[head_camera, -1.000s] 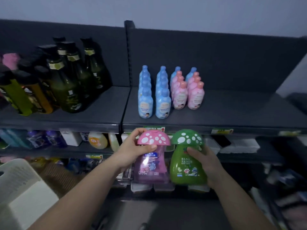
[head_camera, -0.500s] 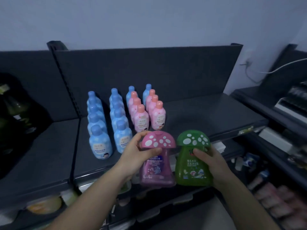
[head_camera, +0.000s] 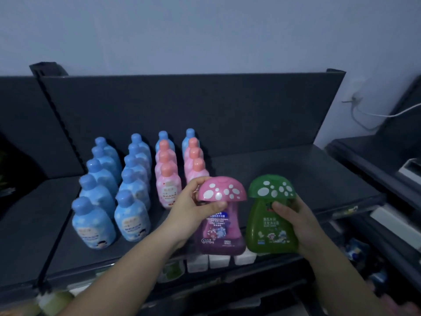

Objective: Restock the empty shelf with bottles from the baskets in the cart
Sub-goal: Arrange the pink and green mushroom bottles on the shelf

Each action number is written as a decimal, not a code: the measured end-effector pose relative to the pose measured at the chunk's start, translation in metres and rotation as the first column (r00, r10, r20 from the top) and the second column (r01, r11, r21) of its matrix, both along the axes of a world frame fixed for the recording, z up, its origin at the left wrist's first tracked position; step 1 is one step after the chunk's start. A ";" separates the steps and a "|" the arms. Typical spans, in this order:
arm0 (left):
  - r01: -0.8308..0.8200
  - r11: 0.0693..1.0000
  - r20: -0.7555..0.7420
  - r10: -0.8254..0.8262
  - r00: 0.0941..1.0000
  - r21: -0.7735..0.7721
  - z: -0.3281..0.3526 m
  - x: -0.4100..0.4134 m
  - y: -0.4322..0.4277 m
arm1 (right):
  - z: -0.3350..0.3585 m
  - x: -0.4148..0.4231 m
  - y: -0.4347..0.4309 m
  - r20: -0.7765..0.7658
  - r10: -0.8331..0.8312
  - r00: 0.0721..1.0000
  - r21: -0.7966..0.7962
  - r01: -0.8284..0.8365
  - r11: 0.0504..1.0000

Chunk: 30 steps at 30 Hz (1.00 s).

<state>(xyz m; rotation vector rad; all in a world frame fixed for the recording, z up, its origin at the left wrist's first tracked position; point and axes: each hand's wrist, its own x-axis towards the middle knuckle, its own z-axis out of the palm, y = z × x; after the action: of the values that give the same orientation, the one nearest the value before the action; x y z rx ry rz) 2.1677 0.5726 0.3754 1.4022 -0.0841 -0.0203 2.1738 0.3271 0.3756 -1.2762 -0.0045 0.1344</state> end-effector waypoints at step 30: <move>-0.188 0.585 0.246 -0.020 0.969 0.789 0.012 0.078 -0.092 | -0.015 0.152 -0.113 0.271 0.371 0.888 -0.577 -0.159 0.801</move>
<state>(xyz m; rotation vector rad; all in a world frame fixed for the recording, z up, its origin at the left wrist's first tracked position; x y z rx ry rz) 2.2459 0.4803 0.3877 2.3467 -0.2228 0.2165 2.3262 0.2146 0.3607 -1.8563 -0.5178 0.1428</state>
